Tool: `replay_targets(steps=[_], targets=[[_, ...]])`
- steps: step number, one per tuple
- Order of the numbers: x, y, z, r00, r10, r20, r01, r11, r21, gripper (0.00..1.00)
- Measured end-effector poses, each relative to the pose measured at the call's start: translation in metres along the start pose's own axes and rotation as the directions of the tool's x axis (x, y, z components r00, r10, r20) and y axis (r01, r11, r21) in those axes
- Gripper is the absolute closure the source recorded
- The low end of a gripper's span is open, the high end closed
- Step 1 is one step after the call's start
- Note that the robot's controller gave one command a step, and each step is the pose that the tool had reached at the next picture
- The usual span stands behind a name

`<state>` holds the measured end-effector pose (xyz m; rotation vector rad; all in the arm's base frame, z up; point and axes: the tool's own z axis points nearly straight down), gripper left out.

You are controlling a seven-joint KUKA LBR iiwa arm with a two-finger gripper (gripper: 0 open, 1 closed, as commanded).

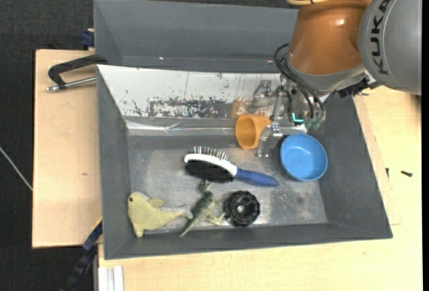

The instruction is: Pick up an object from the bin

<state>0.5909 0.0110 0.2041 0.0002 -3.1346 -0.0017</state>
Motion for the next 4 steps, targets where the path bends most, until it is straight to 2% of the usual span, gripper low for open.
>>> replay_targets(steps=[1, 4], targets=[[0.0197, 0.0637, 0.1319, 0.962, 0.273, 0.007, -0.273, 0.962, -0.002, 0.00], [0.0187, 0.0638, 0.1285, 0.962, 0.271, 0.006, -0.271, 0.962, -0.001, 0.00]])
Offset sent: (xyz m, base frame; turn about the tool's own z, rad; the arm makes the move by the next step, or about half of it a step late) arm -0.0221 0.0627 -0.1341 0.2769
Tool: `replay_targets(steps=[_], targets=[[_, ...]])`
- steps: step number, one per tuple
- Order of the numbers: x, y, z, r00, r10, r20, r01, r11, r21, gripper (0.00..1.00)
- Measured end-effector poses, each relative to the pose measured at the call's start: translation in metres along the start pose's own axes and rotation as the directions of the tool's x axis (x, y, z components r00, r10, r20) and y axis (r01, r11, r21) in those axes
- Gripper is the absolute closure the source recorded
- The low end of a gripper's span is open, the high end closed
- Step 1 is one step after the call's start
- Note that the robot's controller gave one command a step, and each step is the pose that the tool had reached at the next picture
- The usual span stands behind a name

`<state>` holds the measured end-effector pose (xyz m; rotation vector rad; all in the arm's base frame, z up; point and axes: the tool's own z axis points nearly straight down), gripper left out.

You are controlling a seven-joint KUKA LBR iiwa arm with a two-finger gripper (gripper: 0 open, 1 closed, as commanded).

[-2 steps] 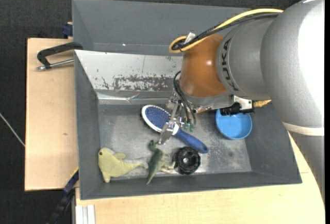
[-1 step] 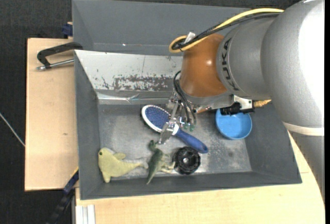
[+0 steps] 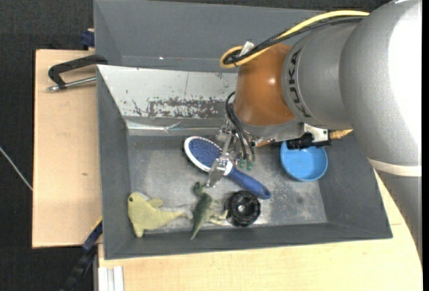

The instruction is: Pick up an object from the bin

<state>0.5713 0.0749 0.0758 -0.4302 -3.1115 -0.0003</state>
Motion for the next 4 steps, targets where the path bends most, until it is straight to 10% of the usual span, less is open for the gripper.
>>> replay_targets(steps=[1, 2, 3, 4], targets=[[0.000, 0.000, 0.000, 1.000, 0.000, 0.000, 0.000, 1.000, 0.000, 0.00], [-0.002, 0.001, -0.002, 1.000, 0.000, 0.007, 0.000, 1.000, -0.003, 1.00], [-0.002, 0.002, -0.006, 1.000, -0.001, 0.005, 0.001, 1.000, -0.003, 1.00], [-0.005, 0.003, -0.106, 1.000, -0.003, 0.012, 0.003, 1.000, -0.006, 1.00]])
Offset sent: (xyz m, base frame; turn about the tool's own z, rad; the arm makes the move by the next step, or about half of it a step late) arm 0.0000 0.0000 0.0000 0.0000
